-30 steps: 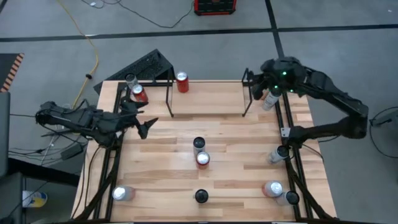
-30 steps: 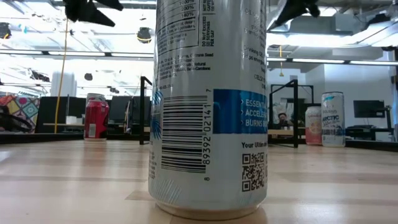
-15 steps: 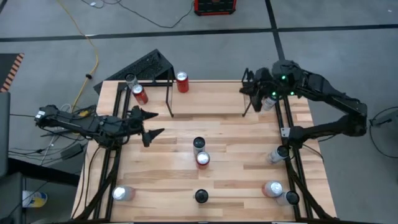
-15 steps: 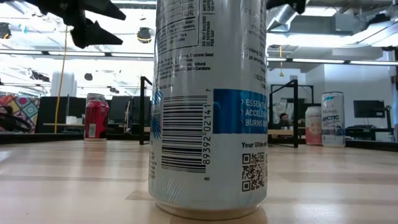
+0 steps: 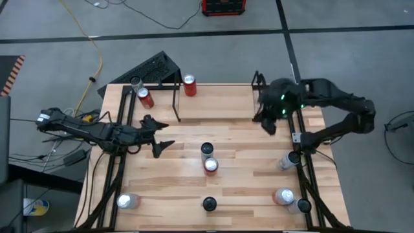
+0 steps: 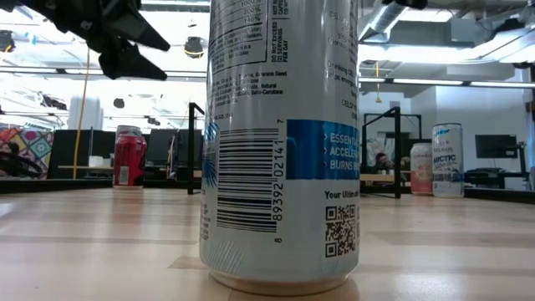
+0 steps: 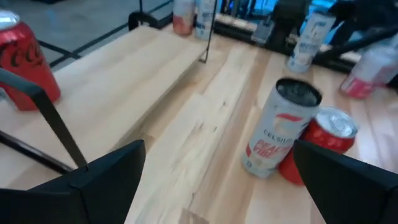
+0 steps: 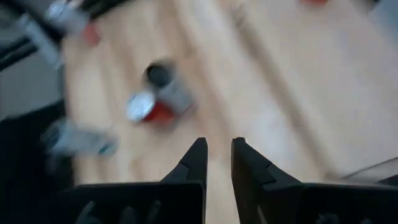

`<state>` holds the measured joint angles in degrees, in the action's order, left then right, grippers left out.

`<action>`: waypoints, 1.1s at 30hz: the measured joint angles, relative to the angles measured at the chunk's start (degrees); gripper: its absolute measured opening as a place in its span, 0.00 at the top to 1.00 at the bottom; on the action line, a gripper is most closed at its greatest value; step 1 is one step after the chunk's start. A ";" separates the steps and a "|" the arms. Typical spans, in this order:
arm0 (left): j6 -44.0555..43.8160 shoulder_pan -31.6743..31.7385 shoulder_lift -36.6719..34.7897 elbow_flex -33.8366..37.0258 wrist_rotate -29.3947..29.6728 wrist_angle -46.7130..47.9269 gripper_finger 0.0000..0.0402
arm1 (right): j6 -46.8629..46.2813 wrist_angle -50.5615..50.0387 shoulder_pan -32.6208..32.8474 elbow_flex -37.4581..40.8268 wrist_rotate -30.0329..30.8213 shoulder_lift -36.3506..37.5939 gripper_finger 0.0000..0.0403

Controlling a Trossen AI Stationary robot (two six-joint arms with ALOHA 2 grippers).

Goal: Place canned beverage on shelf
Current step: Put the bottom right pink white soda can on the shelf

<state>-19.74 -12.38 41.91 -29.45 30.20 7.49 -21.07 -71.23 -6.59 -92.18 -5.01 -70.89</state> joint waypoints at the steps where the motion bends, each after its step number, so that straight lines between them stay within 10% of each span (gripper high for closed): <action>1: 0.65 0.00 0.51 0.00 0.01 -0.39 0.02 | -2.02 -1.32 1.68 -0.09 -0.86 -0.70 0.85; 18: 12.09 5.70 0.81 0.00 -9.22 -5.20 0.02 | -50.19 -3.14 37.50 -0.22 -1.43 -14.25 0.72; 33: 13.17 11.31 0.81 0.00 -14.11 -5.43 0.02 | -60.79 -5.82 43.55 -0.21 -17.61 -21.93 0.26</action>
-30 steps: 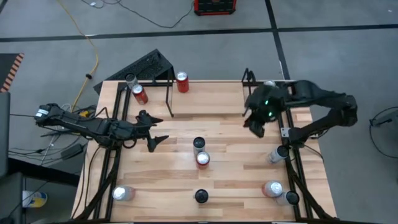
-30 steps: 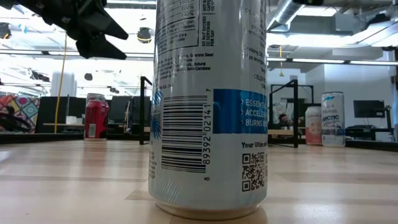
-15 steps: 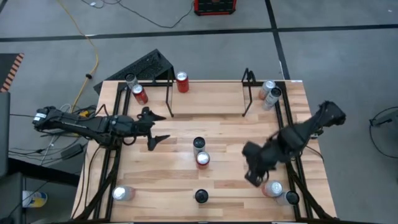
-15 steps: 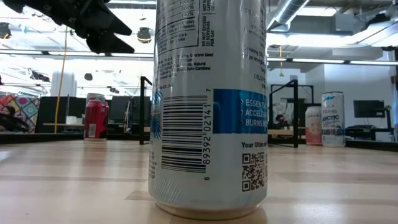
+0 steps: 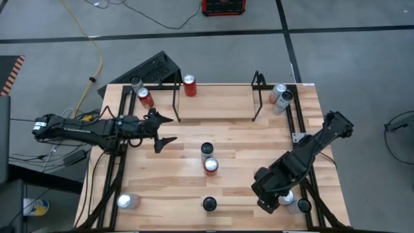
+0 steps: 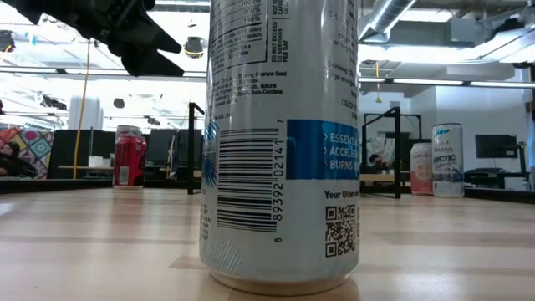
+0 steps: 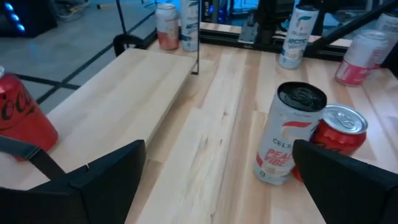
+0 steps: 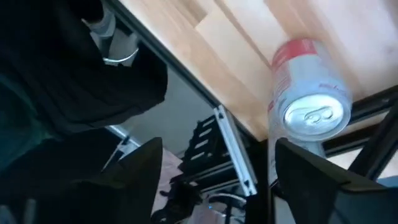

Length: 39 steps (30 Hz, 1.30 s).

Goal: Place canned beverage on shelf
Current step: Put the bottom right pink white soda can on the shelf

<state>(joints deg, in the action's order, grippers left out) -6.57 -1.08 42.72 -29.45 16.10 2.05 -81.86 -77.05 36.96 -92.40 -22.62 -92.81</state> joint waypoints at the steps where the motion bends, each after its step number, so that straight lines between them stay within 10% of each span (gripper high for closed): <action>1: -0.03 0.30 0.00 0.00 -0.56 -0.17 0.02 | 0.05 -1.13 0.30 0.00 0.38 -0.18 0.25; 9: -3.04 2.63 0.01 0.00 -2.29 -3.46 0.02 | -1.30 -10.63 2.63 2.73 0.42 1.24 0.24; 39: -5.81 5.07 0.02 -0.04 -5.00 -1.45 0.02 | -7.85 10.94 3.88 28.28 -3.63 8.63 0.24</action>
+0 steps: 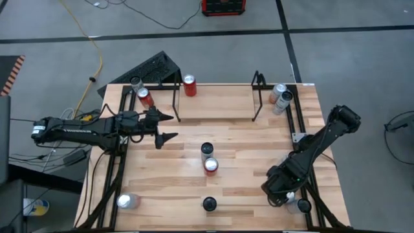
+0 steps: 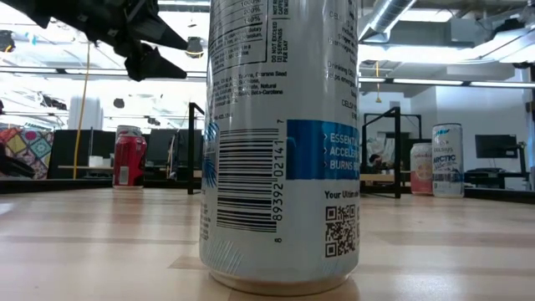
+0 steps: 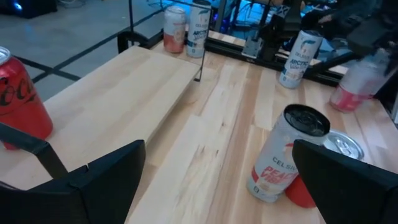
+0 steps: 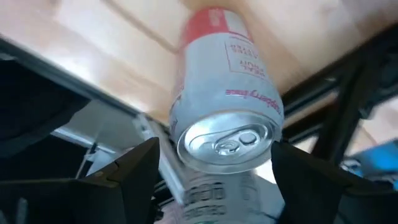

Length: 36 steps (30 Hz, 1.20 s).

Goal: Place canned beverage on shelf
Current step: Put the bottom right pink white soda can on the shelf, then put the pink white soda can on the shelf

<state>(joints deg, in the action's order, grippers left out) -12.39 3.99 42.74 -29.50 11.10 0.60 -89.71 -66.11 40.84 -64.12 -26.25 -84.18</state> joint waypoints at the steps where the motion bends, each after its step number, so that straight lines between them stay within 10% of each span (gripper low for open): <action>1: -0.05 0.00 0.00 0.00 -0.22 0.34 0.02 | -0.01 -0.28 0.02 0.45 -0.24 0.00 0.24; 36: 0.77 -0.02 0.00 -0.02 0.04 1.77 0.02 | -2.32 -3.19 0.66 -4.26 -0.83 -0.61 0.24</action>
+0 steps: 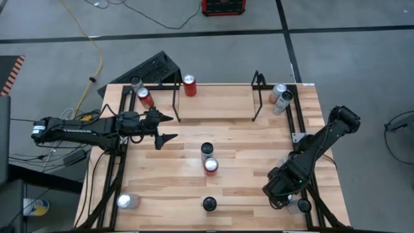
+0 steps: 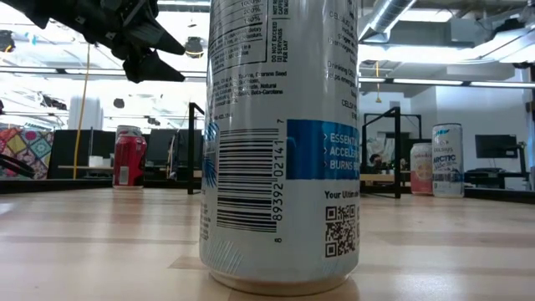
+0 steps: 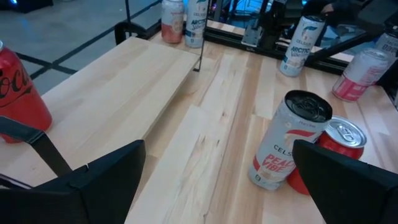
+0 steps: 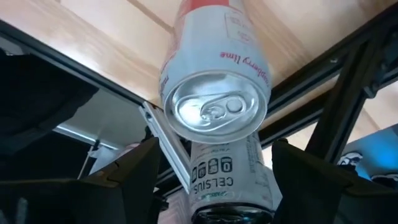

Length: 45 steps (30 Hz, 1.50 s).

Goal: Place canned beverage on shelf
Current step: Put the pink white soda can on the shelf

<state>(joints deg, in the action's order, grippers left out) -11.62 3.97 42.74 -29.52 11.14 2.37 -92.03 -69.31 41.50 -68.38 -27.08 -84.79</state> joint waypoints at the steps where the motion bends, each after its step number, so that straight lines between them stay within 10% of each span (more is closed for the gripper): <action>1: 0.00 0.00 0.00 0.00 -0.03 0.00 0.02 | 0.07 -0.04 0.00 0.06 0.02 0.00 0.24; 34: 0.93 3.48 0.02 0.00 -3.40 1.41 0.02 | 2.75 17.67 -3.74 13.58 1.76 0.18 0.24; 45: 0.92 3.48 0.02 0.00 -3.43 1.31 0.02 | 13.60 7.50 -7.89 5.13 15.05 0.44 0.29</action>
<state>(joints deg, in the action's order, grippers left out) -10.70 7.44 42.76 -29.52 7.70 3.68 -78.43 -61.81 33.60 -63.25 -12.03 -84.36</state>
